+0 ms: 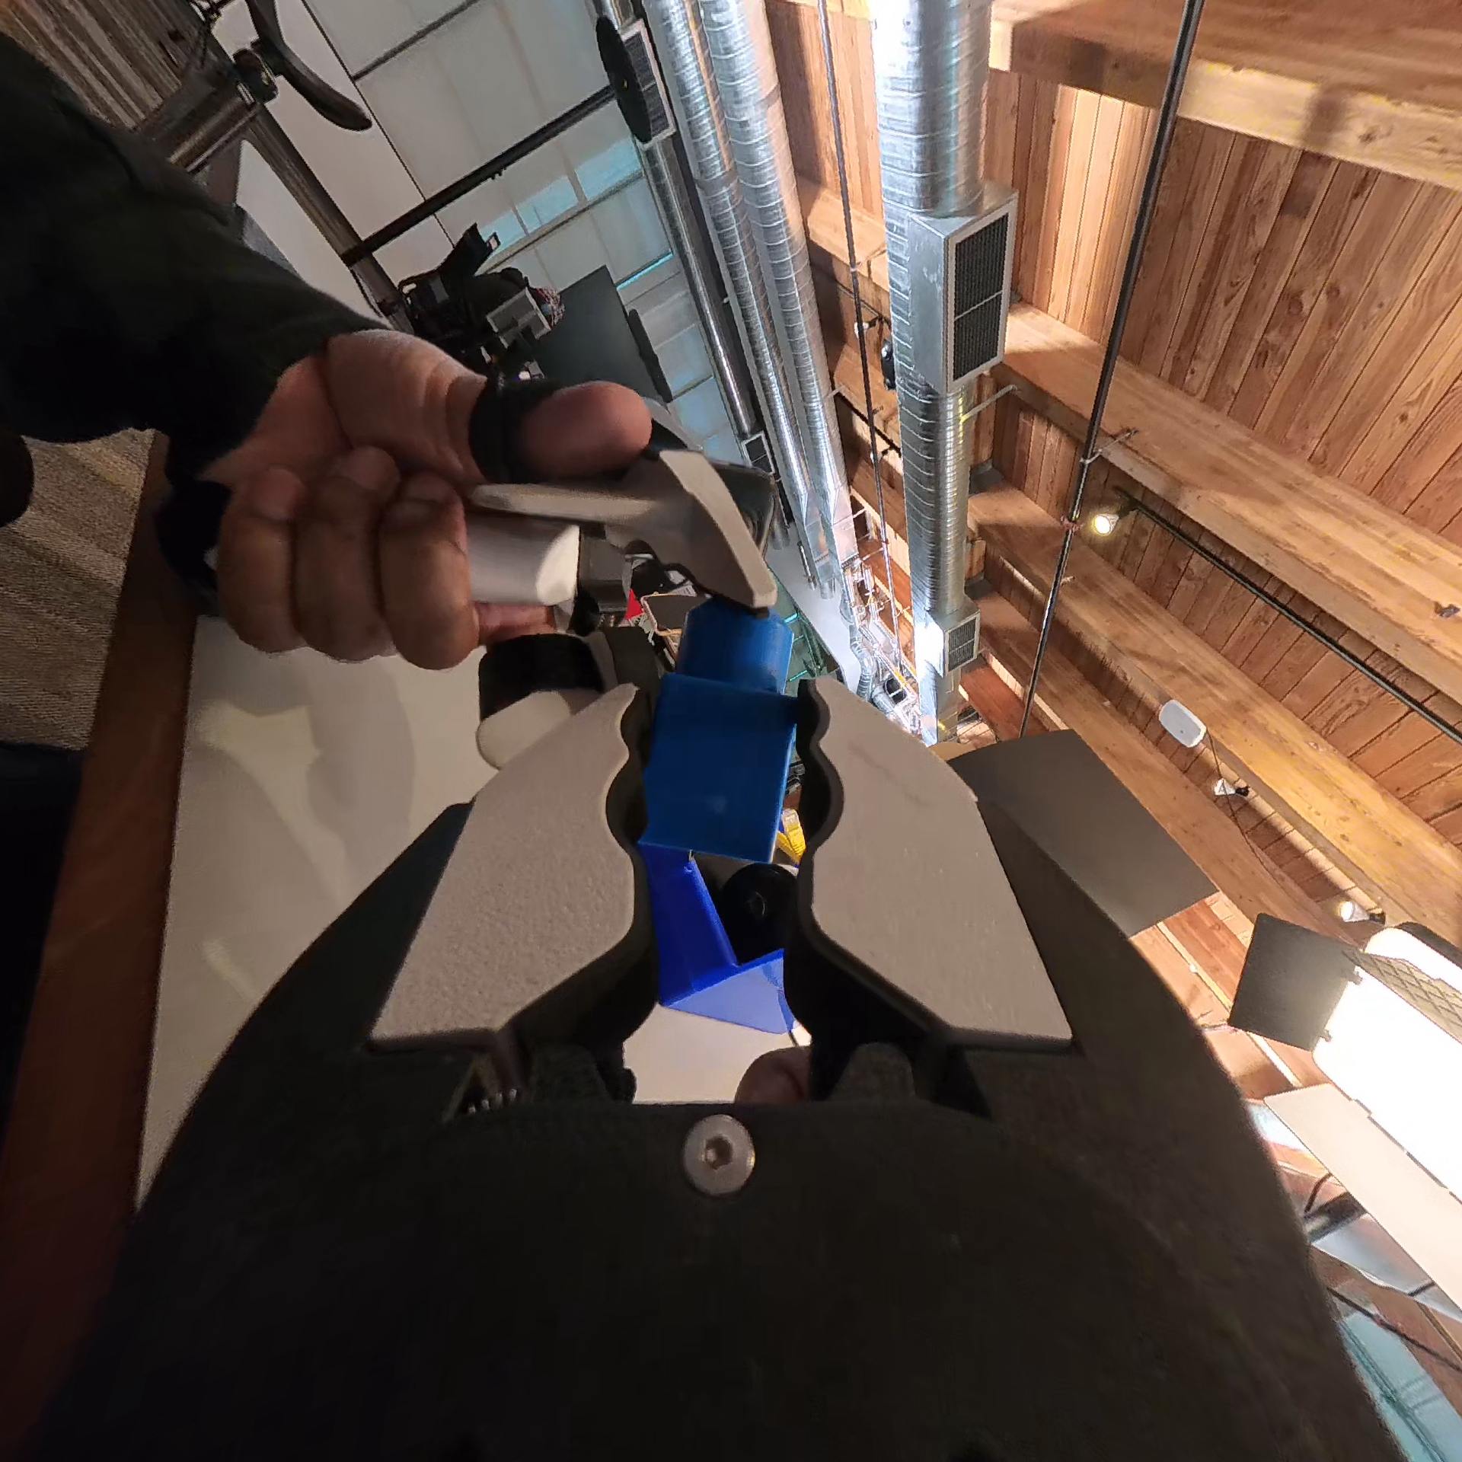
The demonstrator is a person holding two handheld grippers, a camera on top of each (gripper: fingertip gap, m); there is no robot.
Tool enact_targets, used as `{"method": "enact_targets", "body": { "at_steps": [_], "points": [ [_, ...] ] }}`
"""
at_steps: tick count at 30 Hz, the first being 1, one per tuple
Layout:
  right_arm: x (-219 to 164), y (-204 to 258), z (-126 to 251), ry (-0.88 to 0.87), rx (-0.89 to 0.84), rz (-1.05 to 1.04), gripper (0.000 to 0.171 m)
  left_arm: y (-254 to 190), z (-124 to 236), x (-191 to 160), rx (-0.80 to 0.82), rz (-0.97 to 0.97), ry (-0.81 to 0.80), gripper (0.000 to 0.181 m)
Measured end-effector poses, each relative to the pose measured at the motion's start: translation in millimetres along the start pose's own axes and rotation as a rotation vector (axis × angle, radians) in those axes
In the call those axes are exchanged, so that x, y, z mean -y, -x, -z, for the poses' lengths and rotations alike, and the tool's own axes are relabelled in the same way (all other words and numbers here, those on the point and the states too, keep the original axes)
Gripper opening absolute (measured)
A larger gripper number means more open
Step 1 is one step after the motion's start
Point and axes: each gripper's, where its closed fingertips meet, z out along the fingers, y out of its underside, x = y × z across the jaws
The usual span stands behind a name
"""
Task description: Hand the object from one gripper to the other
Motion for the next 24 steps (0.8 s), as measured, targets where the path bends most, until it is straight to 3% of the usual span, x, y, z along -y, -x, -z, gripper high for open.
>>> {"method": "enact_targets", "body": {
  "at_steps": [6, 15, 18, 19, 24],
  "points": [
    [-0.9, 1.3, -0.9, 0.001, 0.012, -0.017, 0.036, 2.0, -7.1, -5.4, 0.011, 0.003, 0.019, 0.063],
    [-14.7, -7.2, -3.3, 0.086, -0.046, -0.036, 0.034, 9.1, -2.3, 8.2, 0.159, -0.206, -0.028, 0.062],
    [-21.9, -11.5, -3.6, 0.12, -0.059, -0.07, 0.036, 12.7, 9.2, 22.3, 0.245, -0.284, -0.077, 0.061],
    [-24.0, -12.4, -3.7, 0.129, -0.06, -0.086, 0.036, 15.5, 16.3, 27.4, 0.289, -0.321, -0.093, 0.037],
    [-38.4, -13.0, -6.2, 0.195, -0.052, -0.159, 0.034, 30.3, 55.0, 53.7, 0.481, -0.382, -0.189, 0.037]
  ]
}}
